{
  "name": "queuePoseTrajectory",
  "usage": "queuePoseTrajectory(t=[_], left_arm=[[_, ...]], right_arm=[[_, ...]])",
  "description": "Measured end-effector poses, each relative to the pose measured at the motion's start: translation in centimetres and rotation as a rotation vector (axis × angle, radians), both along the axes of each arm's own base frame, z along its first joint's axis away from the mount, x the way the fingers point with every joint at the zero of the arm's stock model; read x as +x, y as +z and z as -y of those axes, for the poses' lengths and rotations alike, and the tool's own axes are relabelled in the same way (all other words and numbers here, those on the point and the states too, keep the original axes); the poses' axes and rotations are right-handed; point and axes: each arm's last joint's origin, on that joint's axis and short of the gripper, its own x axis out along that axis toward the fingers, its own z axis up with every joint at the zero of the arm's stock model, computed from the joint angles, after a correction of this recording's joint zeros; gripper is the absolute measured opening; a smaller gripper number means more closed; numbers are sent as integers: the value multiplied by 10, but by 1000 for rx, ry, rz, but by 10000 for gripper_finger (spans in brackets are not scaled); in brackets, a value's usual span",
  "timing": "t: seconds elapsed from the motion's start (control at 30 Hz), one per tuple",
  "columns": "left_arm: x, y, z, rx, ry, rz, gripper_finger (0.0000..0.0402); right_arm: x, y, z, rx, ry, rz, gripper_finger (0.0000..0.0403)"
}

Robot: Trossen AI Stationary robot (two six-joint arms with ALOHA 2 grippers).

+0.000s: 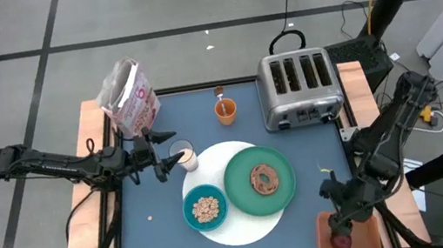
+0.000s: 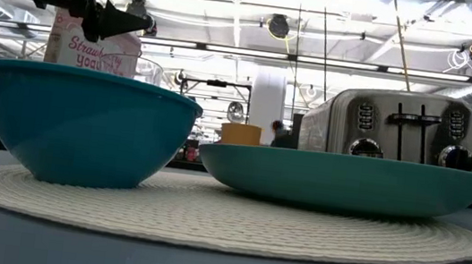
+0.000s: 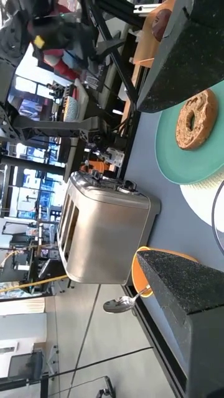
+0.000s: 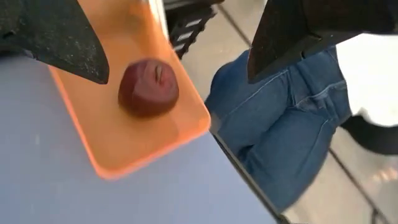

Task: Arrange a breakfast setting
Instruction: Put the apple on the white placemat to the top of the green plate

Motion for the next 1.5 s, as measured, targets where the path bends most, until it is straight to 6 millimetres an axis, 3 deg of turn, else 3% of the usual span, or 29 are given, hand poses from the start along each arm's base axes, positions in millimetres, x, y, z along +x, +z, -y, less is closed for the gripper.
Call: queuePoseTrajectory(t=[0.3, 1.5], left_arm=[[0, 0, 0, 0, 0, 0, 386], [0, 0, 0, 0, 0, 0, 386]], right_arm=[[0, -26, -24, 16, -141, -307, 373], [11, -67, -51, -109, -177, -345, 373]])
